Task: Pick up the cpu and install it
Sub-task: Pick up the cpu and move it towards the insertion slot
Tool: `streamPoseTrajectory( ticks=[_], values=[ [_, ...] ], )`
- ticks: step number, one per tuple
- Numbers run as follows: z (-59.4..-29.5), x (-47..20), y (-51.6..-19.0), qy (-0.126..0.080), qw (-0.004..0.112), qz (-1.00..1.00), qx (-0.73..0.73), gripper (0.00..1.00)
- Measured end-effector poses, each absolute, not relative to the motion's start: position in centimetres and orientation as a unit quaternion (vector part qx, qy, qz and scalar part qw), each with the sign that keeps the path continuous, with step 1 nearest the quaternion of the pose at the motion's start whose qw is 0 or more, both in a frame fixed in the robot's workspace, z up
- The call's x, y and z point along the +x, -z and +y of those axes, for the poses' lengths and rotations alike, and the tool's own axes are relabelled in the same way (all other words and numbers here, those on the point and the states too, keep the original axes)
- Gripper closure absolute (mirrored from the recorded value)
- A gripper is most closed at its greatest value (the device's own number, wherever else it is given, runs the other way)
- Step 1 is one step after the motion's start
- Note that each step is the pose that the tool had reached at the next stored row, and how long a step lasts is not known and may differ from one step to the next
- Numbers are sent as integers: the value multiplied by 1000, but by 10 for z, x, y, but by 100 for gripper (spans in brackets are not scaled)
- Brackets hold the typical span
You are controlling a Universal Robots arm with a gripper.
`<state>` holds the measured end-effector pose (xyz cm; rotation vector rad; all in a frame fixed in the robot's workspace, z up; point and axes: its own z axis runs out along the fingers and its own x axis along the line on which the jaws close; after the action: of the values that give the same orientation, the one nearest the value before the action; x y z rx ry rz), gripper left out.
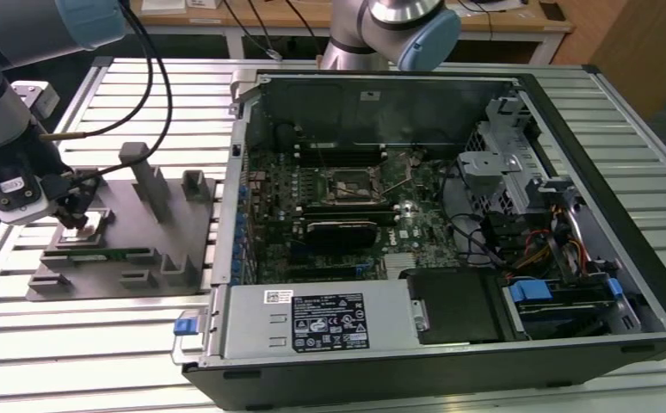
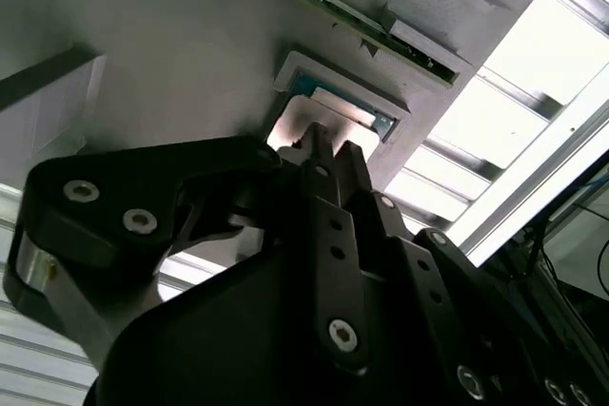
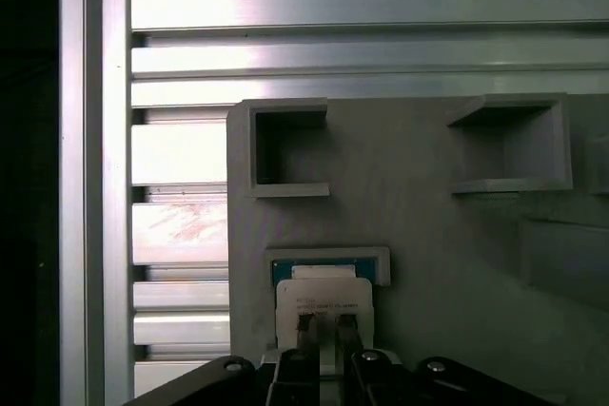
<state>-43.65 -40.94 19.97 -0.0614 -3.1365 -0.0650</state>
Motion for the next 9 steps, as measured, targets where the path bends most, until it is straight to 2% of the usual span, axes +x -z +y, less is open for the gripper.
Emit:
streamPoseTrajectory(
  ticks=[1, 2, 5, 6, 7, 9],
  values=[
    [-409, -437, -200, 21, 2, -1000, -20, 77],
    [-409, -436, -200, 21, 2, -1000, -19, 77],
    [-409, -437, -200, 21, 2, -1000, -19, 59],
    [-409, -437, -200, 21, 2, -1000, -19, 59],
    [-409, -437, -200, 21, 2, -1000, -19, 53],
    [-409, -437, -200, 21, 2, -1000, -19, 53]
  ],
)
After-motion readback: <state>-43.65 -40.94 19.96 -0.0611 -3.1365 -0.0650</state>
